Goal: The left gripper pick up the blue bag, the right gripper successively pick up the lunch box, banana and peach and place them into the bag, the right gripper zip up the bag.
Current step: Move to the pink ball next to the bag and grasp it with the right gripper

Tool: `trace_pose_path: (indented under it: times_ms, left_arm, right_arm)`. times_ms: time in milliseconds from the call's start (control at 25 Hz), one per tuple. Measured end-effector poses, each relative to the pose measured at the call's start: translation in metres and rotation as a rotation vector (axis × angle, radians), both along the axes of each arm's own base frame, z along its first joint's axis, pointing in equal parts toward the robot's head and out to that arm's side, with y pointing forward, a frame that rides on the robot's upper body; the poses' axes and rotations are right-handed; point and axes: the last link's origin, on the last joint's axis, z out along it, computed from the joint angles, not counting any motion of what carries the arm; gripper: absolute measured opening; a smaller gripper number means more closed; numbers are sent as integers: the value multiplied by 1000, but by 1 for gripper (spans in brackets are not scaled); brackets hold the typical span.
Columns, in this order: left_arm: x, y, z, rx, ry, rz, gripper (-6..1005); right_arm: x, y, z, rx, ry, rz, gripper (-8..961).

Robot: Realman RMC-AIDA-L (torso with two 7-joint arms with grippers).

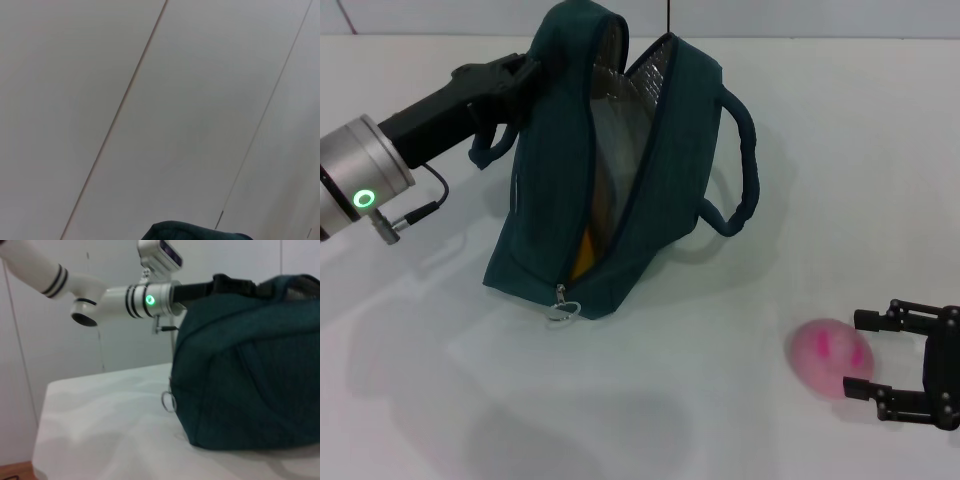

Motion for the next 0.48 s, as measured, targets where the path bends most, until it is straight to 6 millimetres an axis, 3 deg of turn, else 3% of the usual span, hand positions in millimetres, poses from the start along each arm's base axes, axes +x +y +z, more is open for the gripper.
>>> trace_pose_path:
  times_ms: [480]
  left_arm:
    - [3,3,-1,-1,6,-7,40]
  right_arm:
    - [7,7,-10,15,-27,-65,634]
